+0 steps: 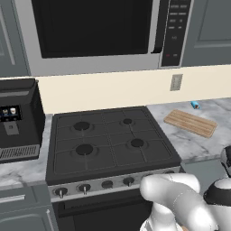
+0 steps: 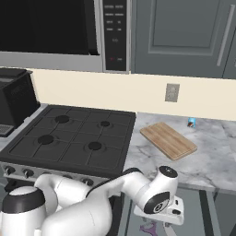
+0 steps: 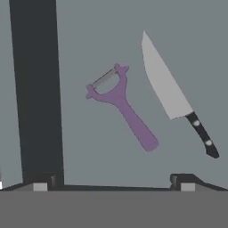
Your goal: Open the drawer on the right and place the cutting tools on the cutting board.
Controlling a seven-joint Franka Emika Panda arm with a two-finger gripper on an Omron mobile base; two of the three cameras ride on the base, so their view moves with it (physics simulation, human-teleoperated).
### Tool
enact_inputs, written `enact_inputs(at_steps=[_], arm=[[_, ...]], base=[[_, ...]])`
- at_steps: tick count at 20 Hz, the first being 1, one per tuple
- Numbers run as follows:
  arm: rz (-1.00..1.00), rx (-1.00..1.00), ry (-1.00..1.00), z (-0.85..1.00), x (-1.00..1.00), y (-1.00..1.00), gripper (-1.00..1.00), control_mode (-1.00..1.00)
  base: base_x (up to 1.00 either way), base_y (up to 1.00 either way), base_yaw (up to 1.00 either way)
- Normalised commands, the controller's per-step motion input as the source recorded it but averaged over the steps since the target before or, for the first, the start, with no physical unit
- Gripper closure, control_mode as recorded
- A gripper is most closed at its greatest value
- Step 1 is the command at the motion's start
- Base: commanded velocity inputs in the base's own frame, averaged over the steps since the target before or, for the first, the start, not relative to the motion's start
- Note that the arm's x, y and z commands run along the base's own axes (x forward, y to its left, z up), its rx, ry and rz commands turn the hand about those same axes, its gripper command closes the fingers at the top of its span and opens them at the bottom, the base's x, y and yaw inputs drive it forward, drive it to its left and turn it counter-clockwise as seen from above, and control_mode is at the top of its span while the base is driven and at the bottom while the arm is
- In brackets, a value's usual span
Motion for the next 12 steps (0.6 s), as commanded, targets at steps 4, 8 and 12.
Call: enact_inputs(at_steps=[4, 8, 12], arm=[[0.0, 0.0, 0.07, -0.43, 0.0, 0.0, -1.0, -1.0], [0.0, 0.0, 0.05, -0.33, 0.0, -0.01, -1.0, -1.0], [0.0, 0.0, 0.01, -0.32, 0.0, -0.06, -1.0, -1.0]], base=[[0.0, 0.0, 0.0], [0.0, 0.0, 0.0], [0.0, 0.0, 0.0]])
